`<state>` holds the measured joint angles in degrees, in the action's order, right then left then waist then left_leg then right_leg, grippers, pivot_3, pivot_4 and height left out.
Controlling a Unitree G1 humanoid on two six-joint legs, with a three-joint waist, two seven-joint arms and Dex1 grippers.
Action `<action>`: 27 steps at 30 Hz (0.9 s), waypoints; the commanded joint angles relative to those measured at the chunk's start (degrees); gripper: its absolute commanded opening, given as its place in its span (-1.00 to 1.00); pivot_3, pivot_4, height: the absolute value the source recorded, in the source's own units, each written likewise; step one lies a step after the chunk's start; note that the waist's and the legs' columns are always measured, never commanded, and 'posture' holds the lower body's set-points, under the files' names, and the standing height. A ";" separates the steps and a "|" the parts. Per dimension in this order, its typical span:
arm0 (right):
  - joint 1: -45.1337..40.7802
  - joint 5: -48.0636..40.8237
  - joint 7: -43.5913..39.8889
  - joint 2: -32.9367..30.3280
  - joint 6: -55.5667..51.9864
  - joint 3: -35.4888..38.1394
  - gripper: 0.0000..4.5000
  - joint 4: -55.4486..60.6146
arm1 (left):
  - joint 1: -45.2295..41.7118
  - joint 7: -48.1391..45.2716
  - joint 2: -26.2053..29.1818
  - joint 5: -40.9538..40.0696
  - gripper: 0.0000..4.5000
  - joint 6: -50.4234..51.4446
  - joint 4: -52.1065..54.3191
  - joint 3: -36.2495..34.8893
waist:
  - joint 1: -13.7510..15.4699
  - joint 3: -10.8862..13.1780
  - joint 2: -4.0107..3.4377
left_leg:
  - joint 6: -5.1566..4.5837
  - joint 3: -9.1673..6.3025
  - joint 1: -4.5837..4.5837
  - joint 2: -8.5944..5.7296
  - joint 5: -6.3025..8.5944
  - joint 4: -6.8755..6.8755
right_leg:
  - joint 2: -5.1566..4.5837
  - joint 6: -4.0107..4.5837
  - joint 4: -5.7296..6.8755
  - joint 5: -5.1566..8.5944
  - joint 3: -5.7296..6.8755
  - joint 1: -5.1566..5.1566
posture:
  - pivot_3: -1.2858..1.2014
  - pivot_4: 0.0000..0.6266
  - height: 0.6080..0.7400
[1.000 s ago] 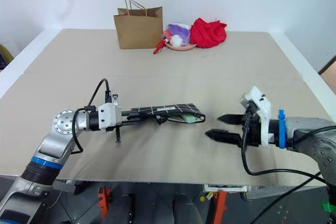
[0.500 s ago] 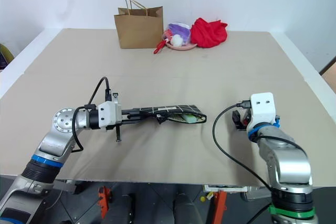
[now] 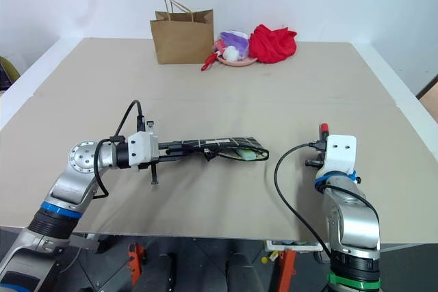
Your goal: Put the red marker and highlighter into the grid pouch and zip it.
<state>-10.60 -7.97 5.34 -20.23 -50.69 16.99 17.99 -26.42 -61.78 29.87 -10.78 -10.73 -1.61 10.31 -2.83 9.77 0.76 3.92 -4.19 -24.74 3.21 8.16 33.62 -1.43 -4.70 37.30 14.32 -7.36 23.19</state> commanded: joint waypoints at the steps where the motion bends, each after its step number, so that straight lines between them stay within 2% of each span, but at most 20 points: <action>1: -0.45 0.26 0.15 0.95 -0.87 1.19 -0.76 -0.09 | -0.53 0.31 0.16 -0.96 -1.00 0.00 1.82 -0.93 | -0.02 0.00 0.00 | 0.00 0.00 0.00 0.00 0.00 0.00 | 0.00 0.01 0.00 -0.01 0.00 0.00 | 0.03 -0.52 1.00; 4: -1.27 -0.58 -3.48 -1.48 0.15 0.88 -0.76 2.10 | -0.77 0.41 0.11 -0.97 -1.00 0.10 1.57 -1.02 | -0.03 0.01 -0.01 | 0.00 0.00 0.01 0.00 0.00 0.00 | 0.00 0.01 0.00 -0.01 0.00 0.00 | 0.03 -0.52 1.00; 8: -2.88 -6.81 -20.24 -12.05 5.21 1.00 -0.76 6.46 | -1.14 0.09 0.09 -1.18 -1.00 0.18 1.17 -0.99 | -0.06 0.08 -0.18 | 0.00 0.06 -0.03 -0.03 0.00 0.00 | -0.03 0.00 0.00 -0.01 -0.10 0.05 | 0.03 -0.52 1.00; 12: -4.03 -16.71 -39.39 -22.57 9.57 4.32 -0.76 7.62 | -1.76 -0.13 -0.21 -1.41 -1.00 0.18 0.39 -0.87 | -0.08 0.08 -0.17 | -0.02 0.07 0.03 0.02 0.01 -0.04 | 0.03 -0.02 0.00 0.02 -0.07 0.03 | 0.03 -0.52 1.00; 17: -3.49 -30.12 -58.82 -34.28 6.83 6.72 -0.76 10.01 | -2.32 -0.55 -0.48 -1.65 -1.00 0.07 -0.31 -0.69 | -0.01 0.09 -0.13 | -0.05 0.07 0.00 -0.01 0.04 -0.04 | -0.01 -0.14 -0.01 0.07 -0.08 0.00 | 0.03 -0.52 1.00; 22: -0.79 -41.04 -63.61 -38.65 0.25 7.21 -0.76 15.54 | -2.49 -0.74 -0.68 -1.70 -1.00 0.00 -0.70 -0.81 | 0.00 0.09 -0.10 | -0.07 0.06 0.01 0.01 0.05 -0.03 | 0.01 -0.09 -0.01 0.09 -0.06 0.00 | 0.03 -0.52 1.00; 27: 3.17 -40.29 -62.27 -39.85 -0.52 5.05 -0.76 17.08 | -2.20 -0.77 -0.74 -1.78 -1.00 0.11 -0.38 -0.99 | 0.07 0.10 -0.06 | -0.05 0.07 -0.02 -0.01 0.04 0.11 | -0.01 -0.06 -0.01 0.06 -0.07 -0.01 | 0.03 -0.52 1.00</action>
<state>-7.43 -48.37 -57.73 -59.58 -51.54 22.11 33.95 -27.85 -62.84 29.16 -11.48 -10.18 -3.37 10.38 -2.76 9.86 0.69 3.88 -4.12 -24.76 3.20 8.20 33.75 -1.44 -4.76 37.29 14.37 -7.43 23.18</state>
